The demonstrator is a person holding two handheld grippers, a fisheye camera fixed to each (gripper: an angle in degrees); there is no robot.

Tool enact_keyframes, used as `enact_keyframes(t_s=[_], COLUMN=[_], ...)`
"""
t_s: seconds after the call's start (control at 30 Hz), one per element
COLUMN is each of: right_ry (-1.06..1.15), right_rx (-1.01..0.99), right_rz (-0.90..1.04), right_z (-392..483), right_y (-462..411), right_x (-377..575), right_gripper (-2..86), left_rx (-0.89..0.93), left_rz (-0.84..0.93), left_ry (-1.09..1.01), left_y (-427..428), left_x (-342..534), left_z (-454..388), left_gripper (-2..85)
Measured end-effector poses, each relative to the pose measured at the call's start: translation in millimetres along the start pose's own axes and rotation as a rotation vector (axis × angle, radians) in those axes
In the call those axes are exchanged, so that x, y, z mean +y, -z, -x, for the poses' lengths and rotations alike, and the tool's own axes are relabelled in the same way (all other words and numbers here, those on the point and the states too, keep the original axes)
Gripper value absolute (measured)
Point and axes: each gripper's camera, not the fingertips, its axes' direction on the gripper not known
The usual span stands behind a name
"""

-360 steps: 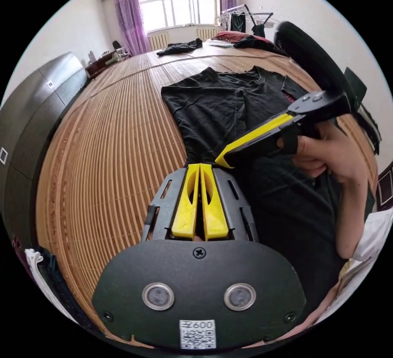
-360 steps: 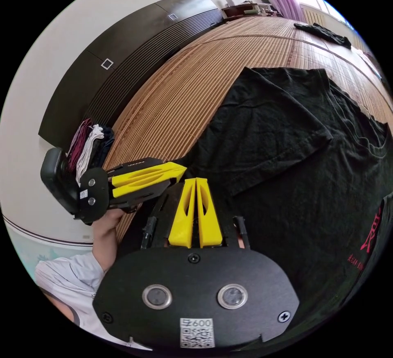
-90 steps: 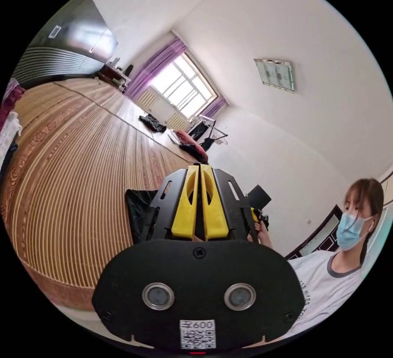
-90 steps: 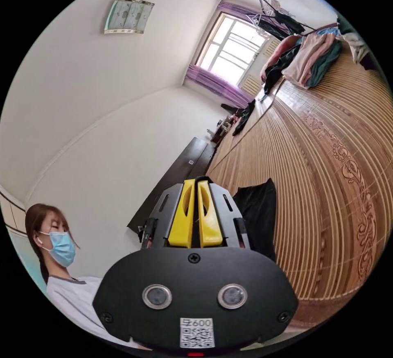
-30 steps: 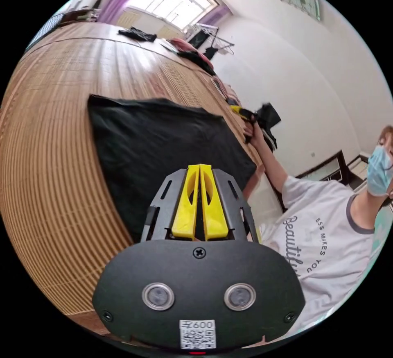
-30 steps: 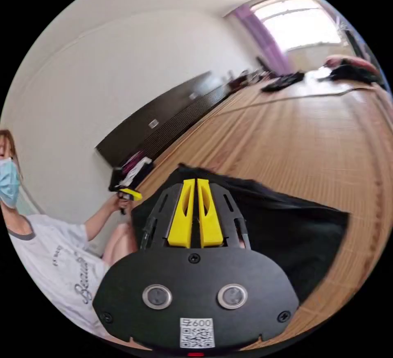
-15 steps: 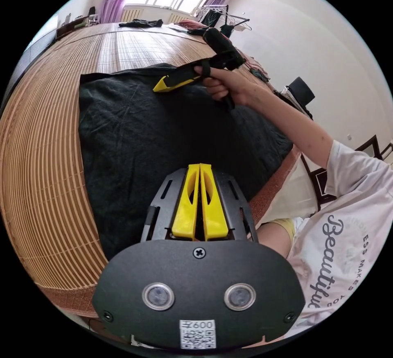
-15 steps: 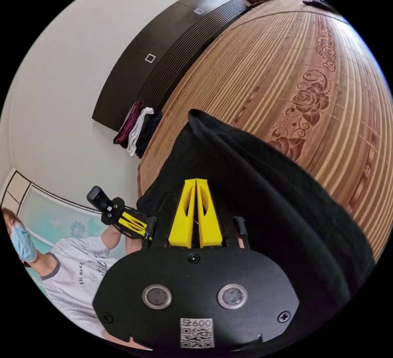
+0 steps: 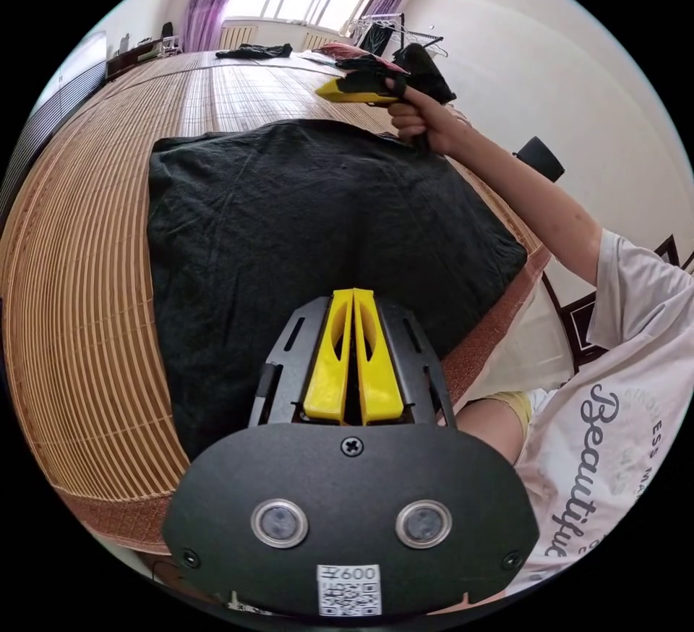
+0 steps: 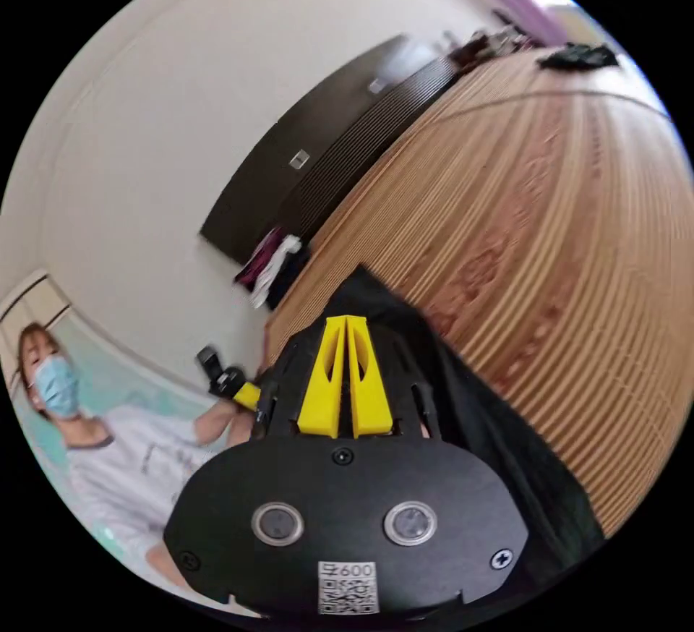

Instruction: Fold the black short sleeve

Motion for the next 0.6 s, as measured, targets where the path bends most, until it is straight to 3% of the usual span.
enact_keyframes(t_s=[0.1,0.2,0.33,0.37,0.5,0.6], right_ry=[-0.024,-0.187,-0.412,-0.361,-0.203,-0.084], right_rx=[0.002,0.248,0.708,0.742,0.549,0.266], right_rz=[0.070,0.001,-0.536,-0.614,-0.446,-0.132], right_z=[-19,-51,-39,-27,-25,-39], right_y=[3,36,134,152,180,180], right_x=[23,36,87,100,111,122], right_gripper=[-0.9,-0.9,-0.9,-0.9,-0.9,-0.9], left_rx=[0.024,0.039,0.030,0.025,0.017,0.018], left_rz=[-0.005,-0.009,-0.009,-0.009,-0.014,-0.019], left_ry=[0.019,0.034,0.037,0.036,0.038,0.043], left_y=[-8,-17,-31,-36,-50,-62], left_x=[12,26,45,51,72,91], left_z=[29,58,92,101,131,157], left_gripper=[0.3,0.4,0.4,0.4,0.3,0.2])
